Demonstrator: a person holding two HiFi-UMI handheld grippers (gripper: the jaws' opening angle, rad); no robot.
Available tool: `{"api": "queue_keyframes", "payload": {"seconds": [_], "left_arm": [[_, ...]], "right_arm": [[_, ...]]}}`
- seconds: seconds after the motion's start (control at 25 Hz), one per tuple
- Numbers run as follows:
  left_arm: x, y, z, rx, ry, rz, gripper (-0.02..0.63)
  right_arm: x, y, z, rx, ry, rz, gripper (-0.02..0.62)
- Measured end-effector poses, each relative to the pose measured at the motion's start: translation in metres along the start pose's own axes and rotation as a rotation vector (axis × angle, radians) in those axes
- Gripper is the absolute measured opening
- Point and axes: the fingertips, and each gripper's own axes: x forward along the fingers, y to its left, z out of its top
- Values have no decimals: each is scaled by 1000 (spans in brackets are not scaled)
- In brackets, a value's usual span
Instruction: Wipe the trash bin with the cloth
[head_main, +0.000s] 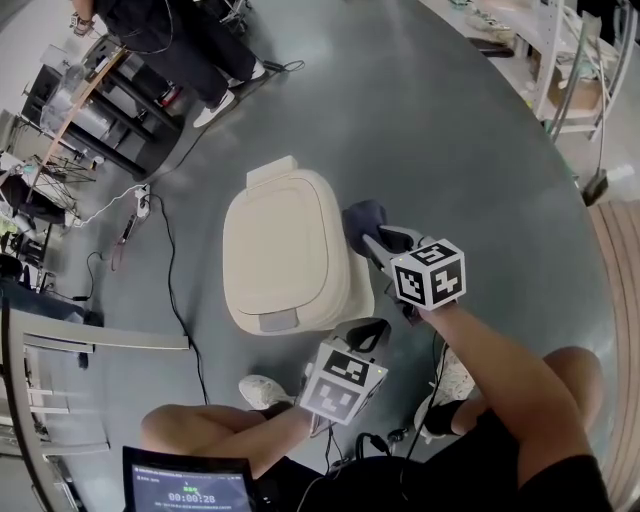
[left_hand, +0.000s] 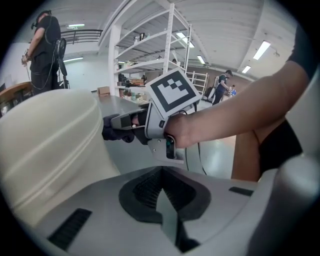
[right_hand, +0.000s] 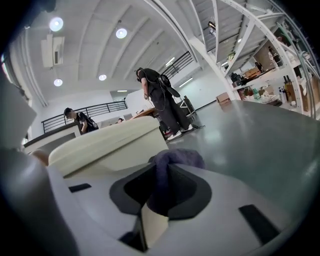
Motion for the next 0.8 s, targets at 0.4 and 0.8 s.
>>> {"api": "queue_keyframes", "payload": {"seconds": [0.4,0.8], "left_arm": [[9,-7,-16,-41,43,-63,2],[6,2,-33,-76,64,-61,2]], "right_arm": [[29,-12,-65,-73,201,-2,69],[39,-29,-123,-156,389,-60,69]]}}
